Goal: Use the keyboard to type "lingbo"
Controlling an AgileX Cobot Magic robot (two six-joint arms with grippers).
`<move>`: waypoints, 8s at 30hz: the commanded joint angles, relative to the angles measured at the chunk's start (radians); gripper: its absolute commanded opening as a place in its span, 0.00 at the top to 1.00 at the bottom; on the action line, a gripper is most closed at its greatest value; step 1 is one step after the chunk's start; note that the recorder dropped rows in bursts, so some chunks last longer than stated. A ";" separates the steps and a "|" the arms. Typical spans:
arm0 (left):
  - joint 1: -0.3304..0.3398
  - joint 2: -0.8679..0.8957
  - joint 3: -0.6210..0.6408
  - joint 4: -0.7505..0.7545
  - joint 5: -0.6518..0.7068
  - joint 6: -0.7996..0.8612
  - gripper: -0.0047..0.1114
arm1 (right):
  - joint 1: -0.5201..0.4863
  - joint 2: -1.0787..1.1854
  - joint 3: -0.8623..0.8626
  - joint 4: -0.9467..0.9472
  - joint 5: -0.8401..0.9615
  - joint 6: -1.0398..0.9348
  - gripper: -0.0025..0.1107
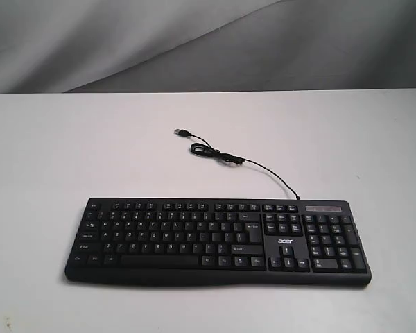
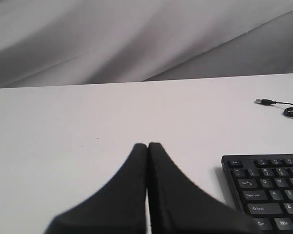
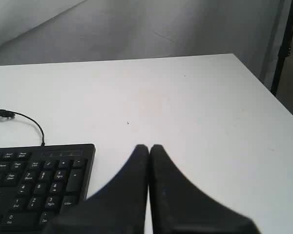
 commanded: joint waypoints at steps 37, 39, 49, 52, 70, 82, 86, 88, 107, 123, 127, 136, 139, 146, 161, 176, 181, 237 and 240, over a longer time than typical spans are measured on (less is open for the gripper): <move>0.004 -0.004 0.005 0.000 -0.014 -0.002 0.96 | -0.007 -0.006 0.004 -0.009 -0.001 -0.001 0.98; 0.004 -0.004 0.005 0.000 -0.014 -0.002 0.96 | -0.007 -0.006 0.004 -0.009 -0.001 -0.001 0.98; 0.004 -0.004 0.005 0.000 -0.014 -0.002 0.96 | -0.007 -0.006 0.004 -0.009 -0.001 -0.001 0.98; 0.004 -0.004 0.005 0.000 -0.014 -0.002 0.96 | -0.007 -0.006 0.004 -0.054 -0.065 -0.003 0.98; 0.004 -0.004 0.005 0.000 -0.014 -0.002 0.96 | -0.007 -0.006 0.004 -0.060 -1.001 0.393 0.98; 0.004 -0.004 0.005 0.000 -0.014 -0.002 0.96 | -0.007 -0.006 0.000 -0.175 -0.741 0.470 0.98; 0.004 -0.004 0.005 0.000 -0.014 -0.002 0.96 | -0.007 0.056 -0.114 -0.222 -0.621 0.470 0.98; 0.004 -0.004 0.005 0.000 -0.014 -0.002 0.96 | -0.007 0.111 -0.158 -0.222 -0.580 0.470 0.98; 0.004 -0.004 0.005 0.000 -0.014 -0.002 0.96 | -0.006 1.011 -0.687 -1.206 -0.664 1.184 0.98; 0.004 -0.004 0.005 0.000 -0.014 -0.002 0.96 | -0.006 1.048 -1.022 -1.596 -1.038 1.704 0.98; 0.004 -0.004 0.005 0.000 -0.014 -0.002 0.96 | -0.006 1.048 -1.041 -1.400 -1.006 1.704 0.98; 0.004 -0.004 0.005 0.000 -0.014 -0.002 0.96 | -0.006 1.048 -1.088 -1.547 -0.980 1.485 0.98; 0.004 -0.004 0.005 0.000 -0.014 -0.002 0.96 | -0.006 1.048 -1.128 -1.719 -0.863 1.542 0.98; 0.004 -0.004 0.005 0.000 -0.014 -0.002 0.96 | -0.006 1.058 -1.139 -1.719 -0.352 1.474 0.98; 0.004 -0.004 0.005 0.000 -0.014 -0.002 0.96 | -0.006 1.361 -1.358 -0.598 0.218 0.069 0.98; 0.004 -0.004 0.005 0.000 -0.014 -0.002 0.96 | 0.092 1.620 -1.417 0.758 0.655 -1.129 0.98; 0.004 -0.004 0.005 0.000 -0.014 -0.002 0.96 | 0.233 1.650 -1.417 0.747 0.592 -1.218 0.98; 0.004 -0.004 0.005 0.000 -0.014 -0.002 0.96 | 0.736 2.022 -1.348 0.455 0.259 -0.948 0.98; 0.004 -0.004 0.005 0.000 -0.014 -0.002 0.96 | 0.729 1.990 -1.295 0.475 0.221 -0.948 0.98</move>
